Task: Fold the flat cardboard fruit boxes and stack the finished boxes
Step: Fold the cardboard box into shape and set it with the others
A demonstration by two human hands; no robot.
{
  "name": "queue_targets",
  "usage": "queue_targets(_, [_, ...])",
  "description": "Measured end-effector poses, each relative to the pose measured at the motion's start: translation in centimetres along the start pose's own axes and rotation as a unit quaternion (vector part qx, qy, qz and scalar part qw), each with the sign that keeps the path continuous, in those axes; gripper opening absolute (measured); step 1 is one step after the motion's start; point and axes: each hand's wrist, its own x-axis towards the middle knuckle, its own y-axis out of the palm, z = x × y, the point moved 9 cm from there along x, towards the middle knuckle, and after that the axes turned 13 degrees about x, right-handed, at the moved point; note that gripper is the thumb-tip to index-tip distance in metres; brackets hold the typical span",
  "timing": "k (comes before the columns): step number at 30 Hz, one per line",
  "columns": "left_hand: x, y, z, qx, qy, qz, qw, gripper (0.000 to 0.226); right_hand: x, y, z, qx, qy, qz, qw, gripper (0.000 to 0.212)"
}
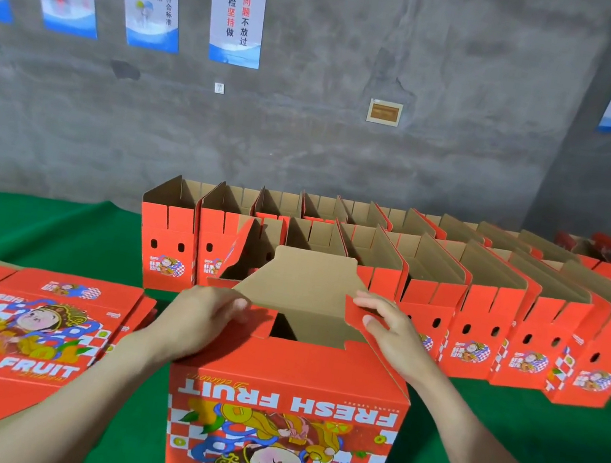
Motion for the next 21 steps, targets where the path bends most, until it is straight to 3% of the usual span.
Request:
queue_targets(2, [1.3,0.4,-0.3,0.023,0.002,0.003,1.0,0.015,-0.2,-0.3,0.1,0.003,-0.01,-0.013,1.0,0.029])
queue_targets(6, [2.5,4.0,-0.7,0.103,0.003,0.099,0.99,0.04,-0.7,-0.3,0.3,-0.068,-0.038,0.002,0.997,0.022])
queue_targets(11, [3.1,5.6,0.1,-0.002,-0.018,0.188,0.982,0.06,-0.9,0.0,0.3,-0.127,-0.048,0.032,0.99,0.015])
queue_targets(17, [3.2,5.0,0.2,-0.042,-0.018,0.139,0.989,0.06,-1.1,0.2,-0.2,-0.118,-0.036,0.046,0.991,0.01])
queue_targets(21, [3.1,3.9,0.2,-0.089,-0.009,0.088,0.992,0.078,-1.0,-0.7,-0.2,-0.091,-0.036,-0.019,0.995,0.016])
